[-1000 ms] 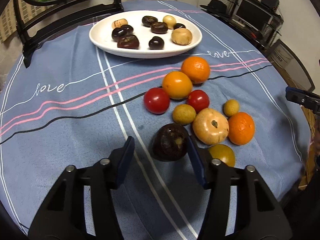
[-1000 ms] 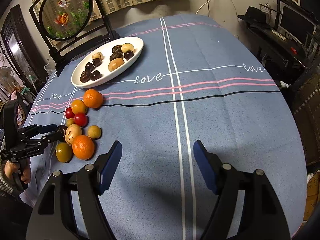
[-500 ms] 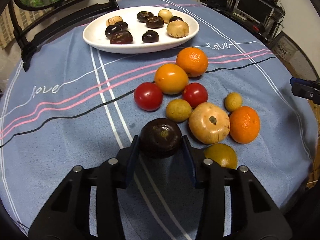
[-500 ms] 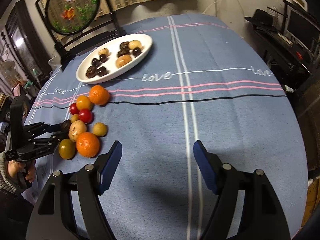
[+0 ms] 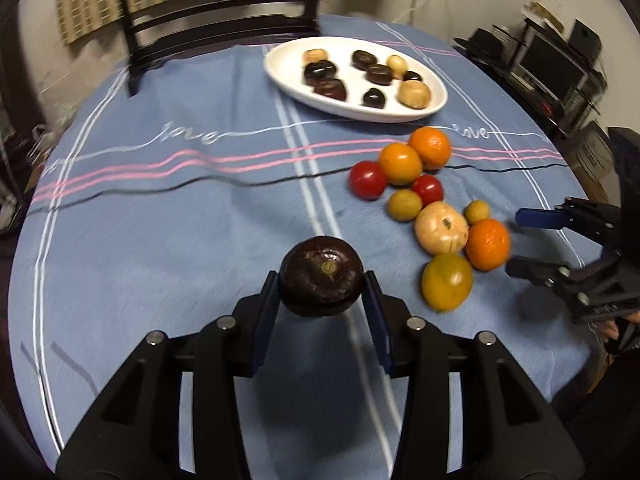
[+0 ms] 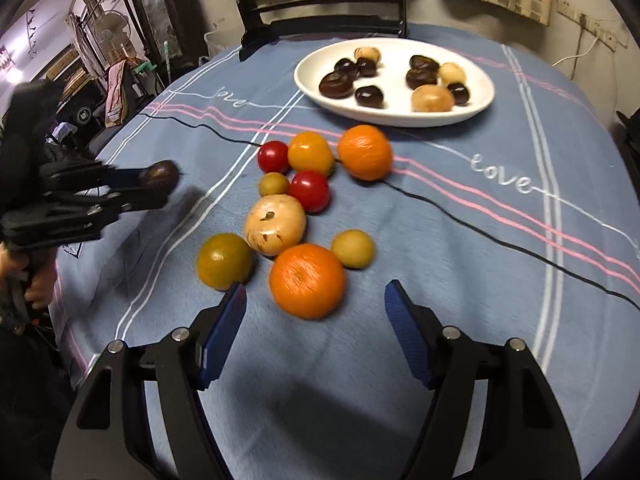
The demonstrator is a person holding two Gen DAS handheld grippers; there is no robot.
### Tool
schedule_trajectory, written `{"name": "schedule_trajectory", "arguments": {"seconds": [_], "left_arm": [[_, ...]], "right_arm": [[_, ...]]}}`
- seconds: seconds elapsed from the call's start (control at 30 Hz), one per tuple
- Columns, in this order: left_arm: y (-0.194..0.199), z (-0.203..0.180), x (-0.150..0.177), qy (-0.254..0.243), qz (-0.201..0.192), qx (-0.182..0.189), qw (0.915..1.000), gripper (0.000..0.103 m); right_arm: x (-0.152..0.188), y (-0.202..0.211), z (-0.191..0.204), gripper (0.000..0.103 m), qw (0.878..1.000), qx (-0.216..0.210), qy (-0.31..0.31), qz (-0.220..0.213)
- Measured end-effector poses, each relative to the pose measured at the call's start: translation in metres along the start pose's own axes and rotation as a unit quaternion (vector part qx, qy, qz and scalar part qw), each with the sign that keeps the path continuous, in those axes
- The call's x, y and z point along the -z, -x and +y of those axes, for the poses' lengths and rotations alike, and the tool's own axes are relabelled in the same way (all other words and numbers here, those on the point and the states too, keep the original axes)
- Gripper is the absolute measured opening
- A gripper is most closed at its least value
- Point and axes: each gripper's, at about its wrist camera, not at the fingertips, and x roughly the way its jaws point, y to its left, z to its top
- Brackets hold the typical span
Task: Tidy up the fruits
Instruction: 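Grasp a tangerine with the right tool while the left tool holds the mangosteen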
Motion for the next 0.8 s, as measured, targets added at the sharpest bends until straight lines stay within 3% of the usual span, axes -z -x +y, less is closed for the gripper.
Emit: {"name": "schedule_trajectory", "arguments": {"seconds": [0.23,0.47,0.8], "left_arm": [[0.009,0.009,0.016,0.031,0.004,-0.007,0.9995,0.042],[0.008,-0.001,0.015,0.013,0.005,-0.003,0.9999,0.042],[-0.001,-0.008,0.007,-0.001,0.007,0.013,0.9999,0.043]], "right_arm": [[-0.002,-0.023,-0.004,0.058,0.999,-0.014,-0.014,0.026],[-0.003,-0.024,0.000,0.046,1.000,-0.014,-0.007,0.027],[0.013,0.000,-0.010,0.045,1.000,0.004,-0.023,0.005]]}}
